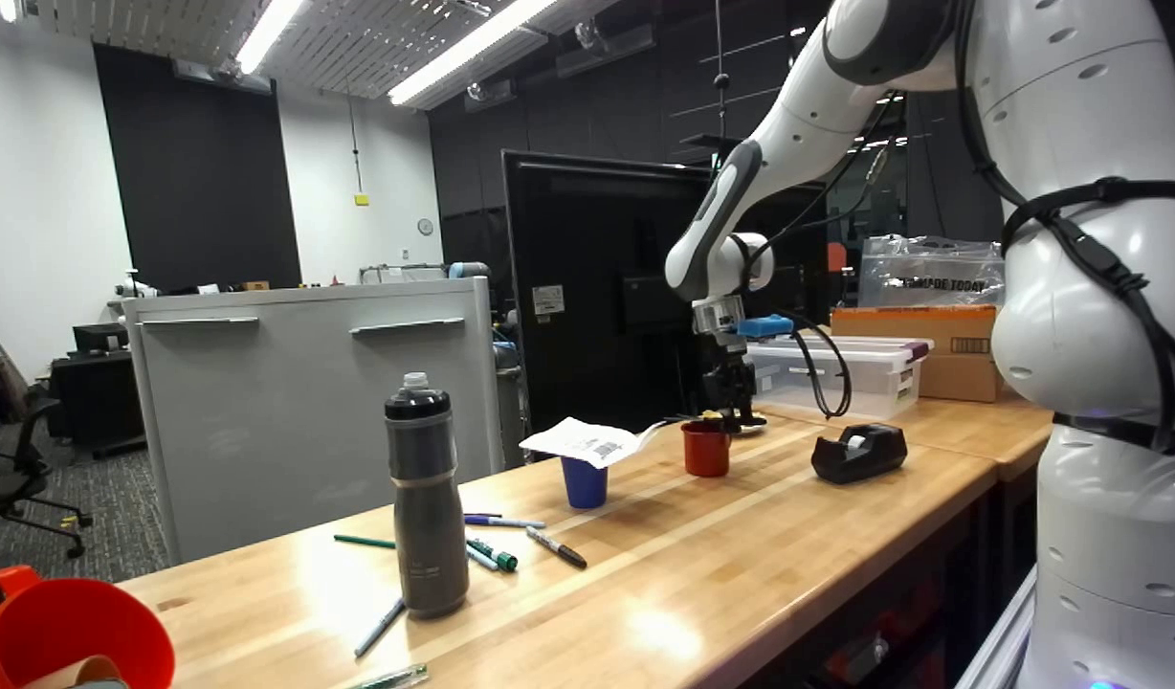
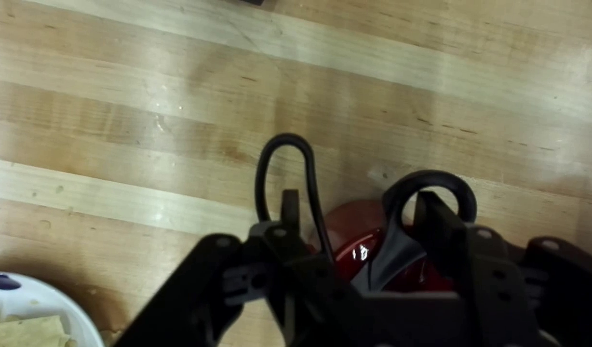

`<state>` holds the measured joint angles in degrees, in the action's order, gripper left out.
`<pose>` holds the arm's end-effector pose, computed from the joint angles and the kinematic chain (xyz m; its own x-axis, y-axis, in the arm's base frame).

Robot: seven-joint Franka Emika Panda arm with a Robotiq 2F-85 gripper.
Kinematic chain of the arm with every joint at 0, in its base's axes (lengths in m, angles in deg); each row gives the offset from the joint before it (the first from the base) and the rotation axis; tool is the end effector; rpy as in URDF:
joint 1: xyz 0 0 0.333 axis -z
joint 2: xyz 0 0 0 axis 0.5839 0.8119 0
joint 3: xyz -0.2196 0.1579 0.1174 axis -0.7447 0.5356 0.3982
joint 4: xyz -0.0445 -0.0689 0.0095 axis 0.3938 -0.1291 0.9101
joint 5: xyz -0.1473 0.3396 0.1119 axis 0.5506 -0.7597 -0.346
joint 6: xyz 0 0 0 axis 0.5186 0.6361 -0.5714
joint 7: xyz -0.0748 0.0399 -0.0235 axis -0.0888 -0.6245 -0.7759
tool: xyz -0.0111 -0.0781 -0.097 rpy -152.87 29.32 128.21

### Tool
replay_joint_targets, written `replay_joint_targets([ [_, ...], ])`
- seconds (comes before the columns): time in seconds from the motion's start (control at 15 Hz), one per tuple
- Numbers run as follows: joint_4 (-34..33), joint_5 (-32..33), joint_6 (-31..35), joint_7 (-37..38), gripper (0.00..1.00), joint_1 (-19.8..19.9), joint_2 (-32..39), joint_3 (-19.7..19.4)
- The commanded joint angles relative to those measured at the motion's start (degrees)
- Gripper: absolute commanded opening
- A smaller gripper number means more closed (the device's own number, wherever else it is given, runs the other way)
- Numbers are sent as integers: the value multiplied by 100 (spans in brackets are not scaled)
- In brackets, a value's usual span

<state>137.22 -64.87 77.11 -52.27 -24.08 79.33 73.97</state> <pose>0.5105 -0.1926 0.2703 0.9775 0.1226 -0.1715 0.1205 -0.9925 -0.0229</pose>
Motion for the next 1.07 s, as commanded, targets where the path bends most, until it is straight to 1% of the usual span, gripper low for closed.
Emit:
replay_joint_targets([
  [0.0,-99,-20,-147,45,58,45,40,60],
  [0.13,-108,-17,-154,47,56,45,46,62],
  [0.67,-147,-28,-193,35,57,58,33,59],
  [1.0,-172,-45,-202,16,54,68,16,58],
])
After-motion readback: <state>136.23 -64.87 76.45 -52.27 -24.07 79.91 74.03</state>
